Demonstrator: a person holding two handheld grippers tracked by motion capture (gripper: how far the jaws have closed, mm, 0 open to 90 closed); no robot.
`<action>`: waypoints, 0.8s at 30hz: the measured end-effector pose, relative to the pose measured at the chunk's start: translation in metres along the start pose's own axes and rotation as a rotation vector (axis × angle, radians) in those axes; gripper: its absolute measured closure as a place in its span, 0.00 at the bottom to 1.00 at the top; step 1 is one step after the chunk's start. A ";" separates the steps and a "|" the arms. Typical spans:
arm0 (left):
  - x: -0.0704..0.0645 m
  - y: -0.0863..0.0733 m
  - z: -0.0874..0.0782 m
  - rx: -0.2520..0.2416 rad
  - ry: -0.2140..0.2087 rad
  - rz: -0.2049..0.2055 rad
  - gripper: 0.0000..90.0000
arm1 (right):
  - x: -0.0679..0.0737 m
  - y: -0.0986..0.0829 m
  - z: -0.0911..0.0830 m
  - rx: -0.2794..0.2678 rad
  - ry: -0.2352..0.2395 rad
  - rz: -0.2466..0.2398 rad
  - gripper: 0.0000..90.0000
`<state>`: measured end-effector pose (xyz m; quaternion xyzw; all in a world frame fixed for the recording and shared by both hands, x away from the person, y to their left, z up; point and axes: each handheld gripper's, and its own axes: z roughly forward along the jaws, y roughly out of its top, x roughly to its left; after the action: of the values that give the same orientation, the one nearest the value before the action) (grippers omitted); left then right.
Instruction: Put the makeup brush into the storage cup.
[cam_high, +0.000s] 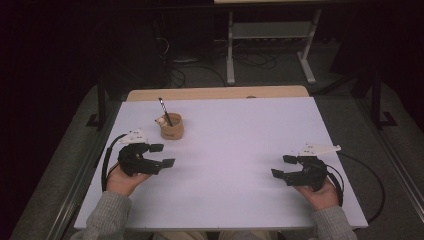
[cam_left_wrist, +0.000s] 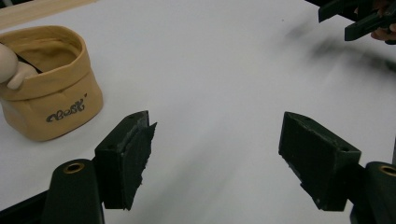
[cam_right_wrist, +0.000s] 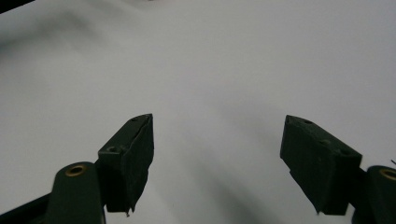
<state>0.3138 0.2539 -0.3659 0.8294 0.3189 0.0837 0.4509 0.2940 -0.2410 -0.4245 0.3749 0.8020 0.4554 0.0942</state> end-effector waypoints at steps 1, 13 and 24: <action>-0.001 -0.001 0.000 -0.007 -0.002 -0.003 0.27 | 0.000 0.000 0.000 0.001 0.000 0.000 0.27; -0.009 -0.018 0.001 -0.011 0.009 -0.005 0.26 | 0.001 0.000 0.001 0.004 0.004 0.000 0.27; -0.011 -0.030 0.001 -0.020 0.020 -0.017 0.25 | 0.000 -0.002 0.002 0.010 0.006 0.009 0.28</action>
<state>0.2918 0.2587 -0.3889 0.8214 0.3294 0.0913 0.4566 0.2942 -0.2404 -0.4278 0.3776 0.8029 0.4529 0.0880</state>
